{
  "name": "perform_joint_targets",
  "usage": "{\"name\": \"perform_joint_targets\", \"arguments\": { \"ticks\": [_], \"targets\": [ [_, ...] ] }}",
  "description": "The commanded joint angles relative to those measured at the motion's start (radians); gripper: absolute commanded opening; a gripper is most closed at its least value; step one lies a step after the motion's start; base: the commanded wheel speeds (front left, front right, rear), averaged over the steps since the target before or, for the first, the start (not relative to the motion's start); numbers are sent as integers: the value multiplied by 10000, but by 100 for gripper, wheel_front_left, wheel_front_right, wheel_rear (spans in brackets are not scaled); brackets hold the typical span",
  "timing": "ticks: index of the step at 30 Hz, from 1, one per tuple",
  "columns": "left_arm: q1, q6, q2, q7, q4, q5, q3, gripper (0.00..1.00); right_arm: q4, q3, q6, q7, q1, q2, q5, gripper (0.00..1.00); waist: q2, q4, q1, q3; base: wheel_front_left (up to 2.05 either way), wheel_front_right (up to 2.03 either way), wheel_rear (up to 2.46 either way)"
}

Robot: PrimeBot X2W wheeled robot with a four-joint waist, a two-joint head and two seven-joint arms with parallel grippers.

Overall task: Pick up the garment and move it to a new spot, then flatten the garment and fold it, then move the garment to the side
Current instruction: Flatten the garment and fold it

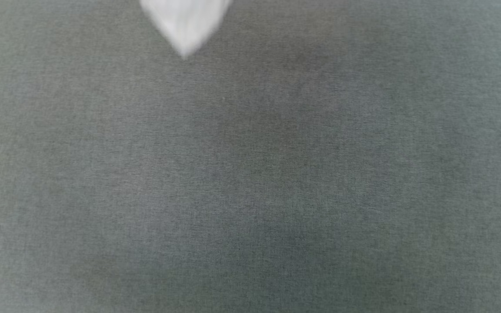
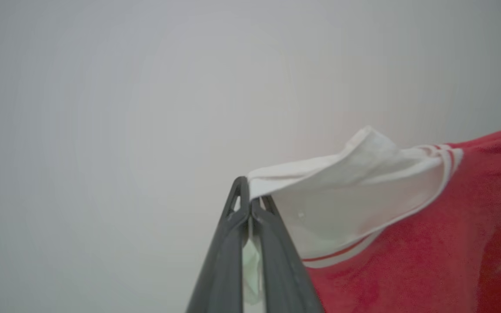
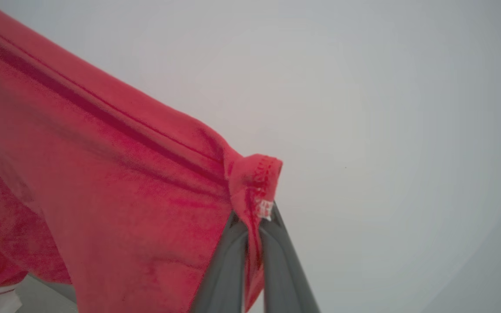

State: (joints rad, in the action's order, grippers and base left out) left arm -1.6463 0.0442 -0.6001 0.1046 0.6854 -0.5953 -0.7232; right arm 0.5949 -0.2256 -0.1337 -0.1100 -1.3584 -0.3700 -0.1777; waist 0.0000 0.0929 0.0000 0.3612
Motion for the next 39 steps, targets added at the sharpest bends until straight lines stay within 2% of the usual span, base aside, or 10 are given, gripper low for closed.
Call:
{"name": "perform_joint_targets", "arguments": {
  "ticks": [1, 4, 7, 10, 15, 21, 24, 28, 34, 39],
  "targets": [
    [-115, 79, -17, 656, 231, 230, 13, 0, 374, 179, 56, 597, -160, 107, 382, 0, 0, 72, 0, 2, 0, 0, 0],
    [425, 372, 26, 1038, 559, 240, -268, 0, 1162, 60, 55, 800, 134, 339, 622, 0, 0, 131, 0, -95, 0, 0, 0],
    [940, 577, 47, 920, 685, 74, -544, 0, 1613, -216, 55, 542, 490, 392, 553, 0, 0, 168, 0, -172, 0, 0, 0],
    [1752, 755, -166, 480, 693, -169, -995, 0, 2052, -476, 56, 206, 1036, 369, 77, 0, 0, 217, 0, -261, 0, 0, 0],
    [3847, 828, -577, -918, -5, -1427, -1793, 0, 2084, -970, 56, -566, 2527, 174, -943, 0, 0, 287, 0, -469, 0, 0, 0],
    [5917, 828, -1426, -2725, -1737, -3017, -2349, 0, 1121, -1460, 56, -1733, 4282, -178, -2252, 0, 0, 264, 0, -761, 0, 0, 0],
    [6977, 537, -1974, -3579, -2857, -3754, -2482, 0, 351, -1461, 56, -2346, 5252, -452, -2941, 0, 0, 238, 0, -859, 0, 0, 0],
    [8333, -323, -2814, -4340, -4776, -4476, -2622, 0, -811, -1385, 56, -3139, 6712, -798, -3655, 0, 0, 199, 0, -1047, 0, 0, 0],
    [10141, -1777, -3974, -4816, -7600, -5115, -2922, 0, -2767, -890, 55, -4130, 8879, -1249, -4265, 0, 0, 162, 0, -1315, 0, 0, 0],
    [11241, -2682, -4438, -4764, -8996, -5438, -3202, 0, -4357, -528, 53, -5082, 10551, -1529, -4464, 0, 0, 125, 0, -1437, 0, 0, 0]
  ]
}}
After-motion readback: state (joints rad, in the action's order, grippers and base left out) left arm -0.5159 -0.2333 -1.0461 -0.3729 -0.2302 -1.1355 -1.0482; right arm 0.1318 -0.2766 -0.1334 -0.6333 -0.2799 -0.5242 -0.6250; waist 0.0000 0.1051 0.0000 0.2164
